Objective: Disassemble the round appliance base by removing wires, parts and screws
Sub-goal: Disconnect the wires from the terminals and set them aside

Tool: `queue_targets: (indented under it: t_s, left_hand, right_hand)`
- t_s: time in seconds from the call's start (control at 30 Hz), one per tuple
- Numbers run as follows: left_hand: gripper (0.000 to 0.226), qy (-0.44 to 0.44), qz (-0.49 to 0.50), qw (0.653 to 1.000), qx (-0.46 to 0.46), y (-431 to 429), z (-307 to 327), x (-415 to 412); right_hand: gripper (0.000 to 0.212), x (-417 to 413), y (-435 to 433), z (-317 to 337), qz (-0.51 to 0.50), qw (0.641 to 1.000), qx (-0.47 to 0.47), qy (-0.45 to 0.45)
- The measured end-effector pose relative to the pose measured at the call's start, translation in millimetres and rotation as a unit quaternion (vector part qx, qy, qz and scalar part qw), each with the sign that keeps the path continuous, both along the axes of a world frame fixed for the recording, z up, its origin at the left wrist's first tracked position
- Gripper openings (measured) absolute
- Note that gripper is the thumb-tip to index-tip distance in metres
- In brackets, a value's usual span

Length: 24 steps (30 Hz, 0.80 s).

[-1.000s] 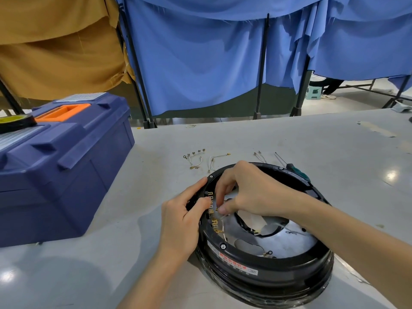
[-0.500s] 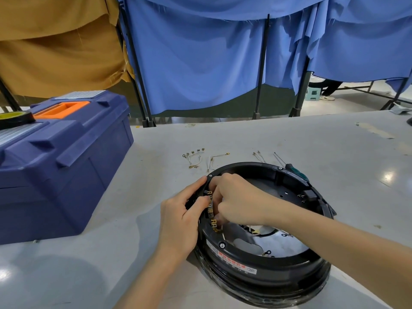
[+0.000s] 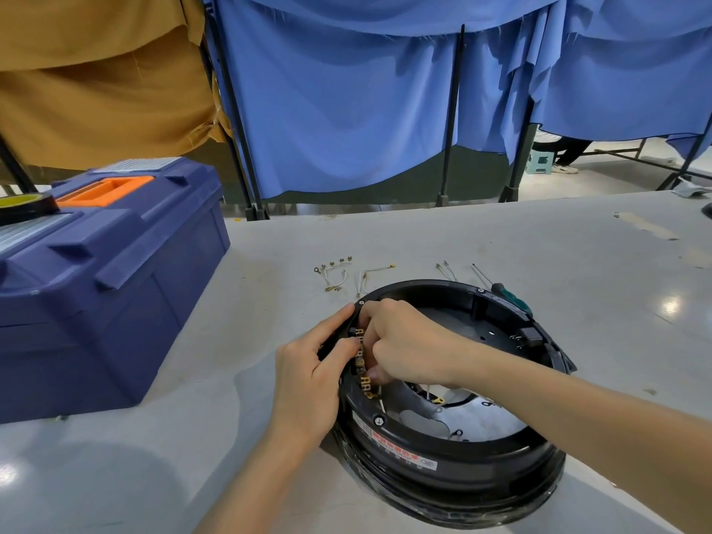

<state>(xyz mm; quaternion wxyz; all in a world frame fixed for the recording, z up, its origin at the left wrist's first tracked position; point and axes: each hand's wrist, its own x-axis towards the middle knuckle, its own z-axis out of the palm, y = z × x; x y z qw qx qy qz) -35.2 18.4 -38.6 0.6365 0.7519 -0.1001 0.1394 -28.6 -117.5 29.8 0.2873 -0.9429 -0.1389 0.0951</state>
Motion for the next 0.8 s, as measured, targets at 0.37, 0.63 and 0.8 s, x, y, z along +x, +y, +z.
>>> queue_targets:
  t_s: [0.37, 0.63, 0.8]
  left_hand:
    - [0.036, -0.006, 0.002, 1.0, 0.012, 0.7, 2.0, -0.4]
    - [0.038, -0.008, 0.0, 1.0, 0.018, 0.6, 2.6, -0.4]
    - [0.037, -0.008, -0.001, 1.0, 0.02, 1.1, 3.3, -0.7]
  right_hand:
    - [0.029, -3.7, 2.3, 3.9, -0.015, 1.0, 0.005, -0.012]
    - [0.032, -3.4, 1.6, 3.8, -0.004, 1.0, 0.0, -0.014]
    - [0.026, -2.9, -7.9, 3.1, 0.003, 0.999, 0.037, 0.027]
